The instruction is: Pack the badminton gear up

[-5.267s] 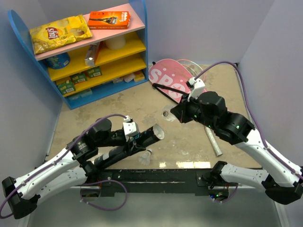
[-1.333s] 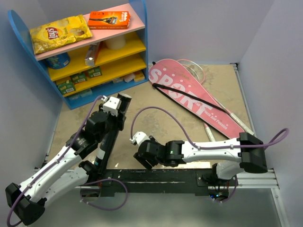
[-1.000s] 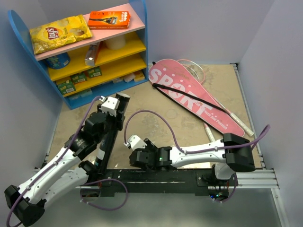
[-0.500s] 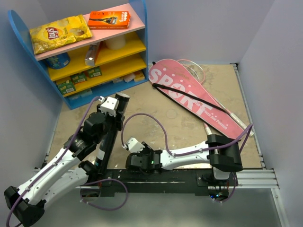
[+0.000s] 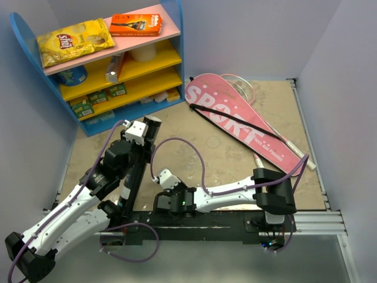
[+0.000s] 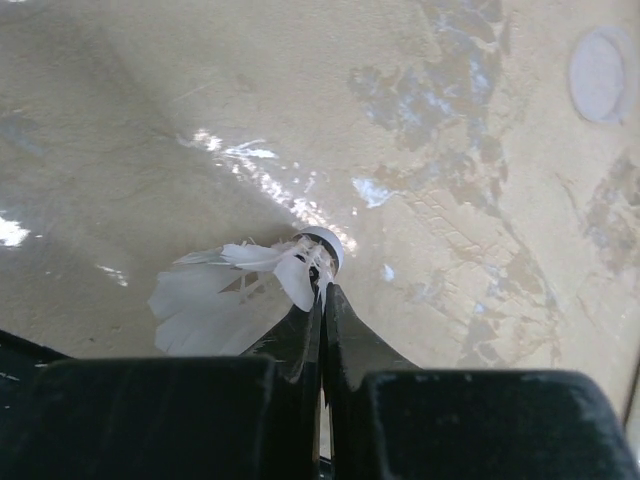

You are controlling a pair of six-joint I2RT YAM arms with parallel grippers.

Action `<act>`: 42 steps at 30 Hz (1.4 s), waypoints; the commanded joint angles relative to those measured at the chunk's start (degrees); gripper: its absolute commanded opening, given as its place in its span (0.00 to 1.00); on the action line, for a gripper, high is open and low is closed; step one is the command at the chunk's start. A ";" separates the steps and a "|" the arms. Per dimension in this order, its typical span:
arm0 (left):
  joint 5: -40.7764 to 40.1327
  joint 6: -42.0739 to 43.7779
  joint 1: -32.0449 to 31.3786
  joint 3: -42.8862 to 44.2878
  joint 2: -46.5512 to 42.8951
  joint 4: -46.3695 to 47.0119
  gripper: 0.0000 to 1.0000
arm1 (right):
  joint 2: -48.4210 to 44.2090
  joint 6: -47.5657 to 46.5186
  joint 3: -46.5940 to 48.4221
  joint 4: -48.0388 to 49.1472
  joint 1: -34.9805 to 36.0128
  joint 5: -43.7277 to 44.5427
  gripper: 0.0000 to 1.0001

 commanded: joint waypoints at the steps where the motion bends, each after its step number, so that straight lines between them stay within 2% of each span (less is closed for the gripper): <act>1: 1.14 0.03 0.21 1.84 -0.76 0.53 0.00 | -3.70 7.60 3.75 -9.39 0.45 6.96 0.00; 4: 2.55 1.16 0.21 1.83 -0.59 0.71 0.00 | -7.56 10.85 5.06 -15.01 0.37 9.42 0.00; 9: 11.86 3.89 0.21 1.66 -0.06 2.02 0.00 | -15.55 12.45 6.04 -19.42 -1.47 9.79 0.00; 16: 21.62 5.83 0.21 1.31 1.17 3.69 0.00 | -32.95 2.17 0.07 -9.59 -12.37 -0.57 0.00; 20: 29.42 6.71 0.12 1.22 2.40 4.31 0.00 | -41.48 -1.61 0.23 -7.56 -16.50 -6.82 0.00; 29: 41.84 8.38 -2.68 0.60 2.84 6.24 0.00 | -47.30 -5.31 4.37 -7.65 -18.53 -17.10 0.00; 36: 45.18 10.57 -8.74 0.25 2.05 6.24 0.00 | -49.76 -6.72 5.68 -6.86 -18.62 -23.33 0.00; 42: 48.43 11.72 -10.77 -0.19 0.91 6.07 0.00 | -52.92 -8.12 7.53 -7.91 -18.62 -29.57 0.00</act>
